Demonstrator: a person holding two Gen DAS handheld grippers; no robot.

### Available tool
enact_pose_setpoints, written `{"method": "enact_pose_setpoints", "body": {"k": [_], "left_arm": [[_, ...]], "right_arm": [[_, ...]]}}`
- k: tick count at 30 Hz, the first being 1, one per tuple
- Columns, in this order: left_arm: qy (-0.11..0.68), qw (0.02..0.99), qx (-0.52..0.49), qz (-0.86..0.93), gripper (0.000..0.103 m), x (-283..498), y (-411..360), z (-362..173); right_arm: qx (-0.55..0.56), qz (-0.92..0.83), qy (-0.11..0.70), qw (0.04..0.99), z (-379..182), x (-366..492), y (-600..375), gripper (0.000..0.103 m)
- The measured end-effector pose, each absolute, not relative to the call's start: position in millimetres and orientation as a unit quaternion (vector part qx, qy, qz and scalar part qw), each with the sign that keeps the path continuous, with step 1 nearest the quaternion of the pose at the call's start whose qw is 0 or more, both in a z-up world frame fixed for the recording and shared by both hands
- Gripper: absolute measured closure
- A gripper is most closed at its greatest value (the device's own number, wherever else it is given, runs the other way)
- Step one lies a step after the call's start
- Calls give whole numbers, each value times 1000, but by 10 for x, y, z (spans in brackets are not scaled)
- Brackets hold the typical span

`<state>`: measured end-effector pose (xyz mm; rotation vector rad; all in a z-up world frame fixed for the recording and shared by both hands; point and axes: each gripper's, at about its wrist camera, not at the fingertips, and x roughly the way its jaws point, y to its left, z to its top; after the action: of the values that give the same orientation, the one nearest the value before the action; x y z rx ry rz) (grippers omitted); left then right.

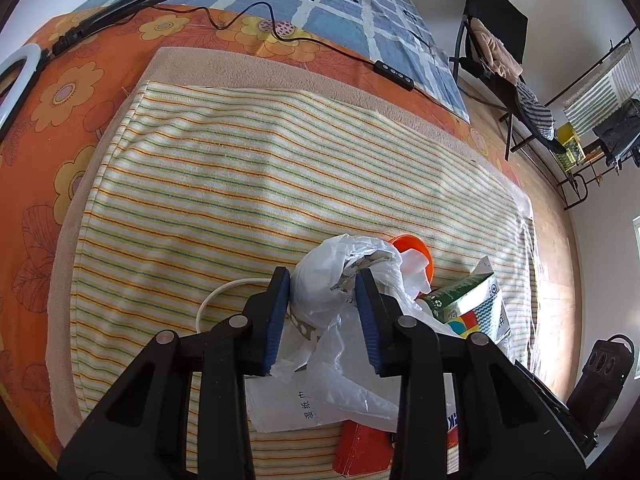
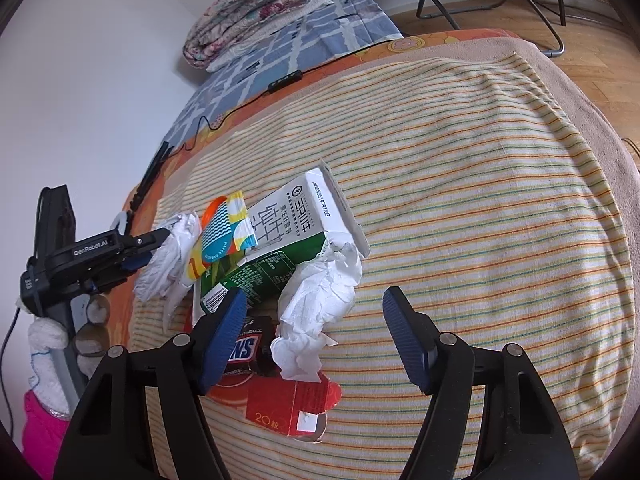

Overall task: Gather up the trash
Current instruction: 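Close left tool on white plastic bag while right tool grasps crumpled tissue, then carry the bag and tissue in both tools down to the blue basket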

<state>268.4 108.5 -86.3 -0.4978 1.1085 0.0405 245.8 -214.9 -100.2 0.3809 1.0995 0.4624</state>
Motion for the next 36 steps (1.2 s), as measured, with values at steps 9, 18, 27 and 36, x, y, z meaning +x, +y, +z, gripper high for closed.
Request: {"method": "enact_pose_setpoints", "body": {"k": [9,18,27,36], "left_arm": [[508,830,-227,30,80,2669,1135,-793],[483,845,-227,29,80,2478,1156,-511],[462,862,-210,11,80,2015,1053,-94],[449,874,-186,-11,81,1335,851,177]], "right_arm": [[209,232,534,786,-1187,2543,-2087,75],[211,223,515,801,-1004,2461,-2246,79],[189,237,484,821,-629,2243,-2275,79],[165,270,473,822,-373,1791,-2275,79]]}}
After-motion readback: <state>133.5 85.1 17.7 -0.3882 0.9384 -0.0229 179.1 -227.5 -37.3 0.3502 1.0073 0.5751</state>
